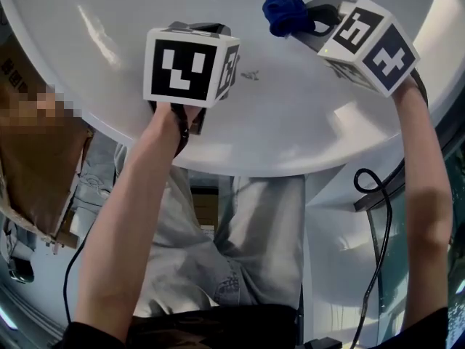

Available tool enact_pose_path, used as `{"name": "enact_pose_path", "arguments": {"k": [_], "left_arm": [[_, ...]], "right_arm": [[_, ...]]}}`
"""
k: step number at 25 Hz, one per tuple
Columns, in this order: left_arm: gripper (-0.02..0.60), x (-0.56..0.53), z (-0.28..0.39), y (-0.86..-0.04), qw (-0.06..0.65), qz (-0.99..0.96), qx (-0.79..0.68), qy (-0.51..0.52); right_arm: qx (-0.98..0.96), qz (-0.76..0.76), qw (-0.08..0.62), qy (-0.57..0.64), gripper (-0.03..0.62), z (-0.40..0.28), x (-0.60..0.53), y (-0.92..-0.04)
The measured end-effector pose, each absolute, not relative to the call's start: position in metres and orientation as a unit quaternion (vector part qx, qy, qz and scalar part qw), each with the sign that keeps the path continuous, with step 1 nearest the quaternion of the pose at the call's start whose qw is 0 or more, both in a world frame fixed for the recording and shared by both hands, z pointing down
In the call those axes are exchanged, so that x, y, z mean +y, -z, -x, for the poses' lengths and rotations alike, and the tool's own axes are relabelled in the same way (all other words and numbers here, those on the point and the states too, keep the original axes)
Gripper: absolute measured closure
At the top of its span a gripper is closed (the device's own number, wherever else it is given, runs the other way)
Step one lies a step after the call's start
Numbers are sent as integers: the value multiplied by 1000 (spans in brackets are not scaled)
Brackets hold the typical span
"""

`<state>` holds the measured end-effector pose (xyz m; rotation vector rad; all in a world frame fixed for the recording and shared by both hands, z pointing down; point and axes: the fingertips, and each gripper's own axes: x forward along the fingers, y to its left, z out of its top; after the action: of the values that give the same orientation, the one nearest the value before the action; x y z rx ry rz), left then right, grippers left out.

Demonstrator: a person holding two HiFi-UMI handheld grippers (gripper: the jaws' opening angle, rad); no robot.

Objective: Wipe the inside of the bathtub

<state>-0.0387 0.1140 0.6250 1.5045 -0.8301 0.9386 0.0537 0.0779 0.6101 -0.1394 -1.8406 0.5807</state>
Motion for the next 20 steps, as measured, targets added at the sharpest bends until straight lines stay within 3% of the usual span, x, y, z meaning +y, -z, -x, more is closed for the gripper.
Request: {"name": "enact_pose_path", "arguments": {"k": [5,13,20], "left_arm": [[577,114,38,-632,573,-633,-338,-397],[577,115,37,-643,582,-626,-318,-410],[577,119,42,-653,589,-615,-303,-428]], "right_arm": [[-737,127,640,-176,485,-66,75,-658],[-701,214,667,-131,485,-69,89,-726],[-695,147,696,-108,485,-67,69,-772]]}}
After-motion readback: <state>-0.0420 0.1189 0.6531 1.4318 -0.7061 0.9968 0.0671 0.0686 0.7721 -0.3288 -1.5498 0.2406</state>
